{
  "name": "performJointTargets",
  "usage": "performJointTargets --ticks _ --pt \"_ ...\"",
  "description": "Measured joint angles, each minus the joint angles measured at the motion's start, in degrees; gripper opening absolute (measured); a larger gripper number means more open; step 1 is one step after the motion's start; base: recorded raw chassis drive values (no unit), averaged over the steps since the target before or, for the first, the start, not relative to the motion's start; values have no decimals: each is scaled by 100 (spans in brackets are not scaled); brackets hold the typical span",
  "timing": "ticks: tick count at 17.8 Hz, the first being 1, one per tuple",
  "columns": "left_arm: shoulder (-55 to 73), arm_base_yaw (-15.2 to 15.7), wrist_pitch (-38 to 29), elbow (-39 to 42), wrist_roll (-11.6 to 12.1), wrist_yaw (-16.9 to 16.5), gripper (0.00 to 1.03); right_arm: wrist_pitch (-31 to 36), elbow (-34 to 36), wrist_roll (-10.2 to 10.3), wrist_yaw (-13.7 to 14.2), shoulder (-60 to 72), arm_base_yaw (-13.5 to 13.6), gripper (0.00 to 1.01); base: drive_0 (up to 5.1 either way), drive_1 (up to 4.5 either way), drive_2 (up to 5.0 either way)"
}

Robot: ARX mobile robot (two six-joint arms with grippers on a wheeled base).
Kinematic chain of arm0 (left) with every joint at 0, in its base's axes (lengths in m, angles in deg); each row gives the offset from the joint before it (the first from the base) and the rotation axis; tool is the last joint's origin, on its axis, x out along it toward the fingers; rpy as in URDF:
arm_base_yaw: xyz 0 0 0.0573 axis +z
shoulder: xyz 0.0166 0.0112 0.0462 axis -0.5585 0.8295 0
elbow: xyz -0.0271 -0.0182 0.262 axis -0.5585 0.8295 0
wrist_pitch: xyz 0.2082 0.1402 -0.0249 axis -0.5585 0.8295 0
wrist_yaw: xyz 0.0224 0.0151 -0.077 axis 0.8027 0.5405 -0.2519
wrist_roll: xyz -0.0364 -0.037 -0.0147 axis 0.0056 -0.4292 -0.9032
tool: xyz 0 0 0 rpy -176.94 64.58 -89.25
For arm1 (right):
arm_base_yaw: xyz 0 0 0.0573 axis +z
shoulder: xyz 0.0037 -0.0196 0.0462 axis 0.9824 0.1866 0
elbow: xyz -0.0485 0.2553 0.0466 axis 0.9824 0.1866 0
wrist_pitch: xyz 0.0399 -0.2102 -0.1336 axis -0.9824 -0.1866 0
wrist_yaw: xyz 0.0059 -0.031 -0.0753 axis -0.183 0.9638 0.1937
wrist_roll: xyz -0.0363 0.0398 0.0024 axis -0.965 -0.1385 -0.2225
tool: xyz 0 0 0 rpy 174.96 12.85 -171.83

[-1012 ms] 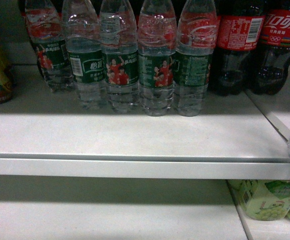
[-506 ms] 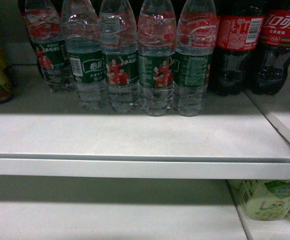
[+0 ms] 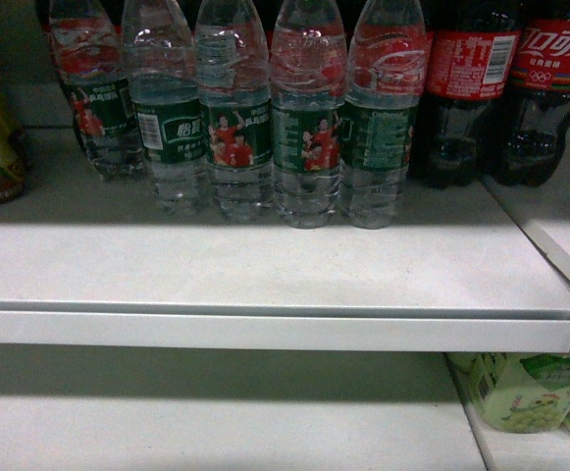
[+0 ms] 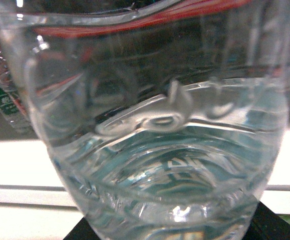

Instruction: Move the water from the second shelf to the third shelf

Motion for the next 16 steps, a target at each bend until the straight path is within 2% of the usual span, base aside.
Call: performJointTargets --ticks 4,10,16 --pt "0 0 0 0 2 0 98 -415 0 118 -256 -264 55 42 0 0 0" --pt "0 0 0 0 2 2 98 -479 0 229 -103 -439 273 42 0 0 0" --pt "0 0 0 0 2 0 98 -472 0 227 -90 -446 269 42 0 0 0"
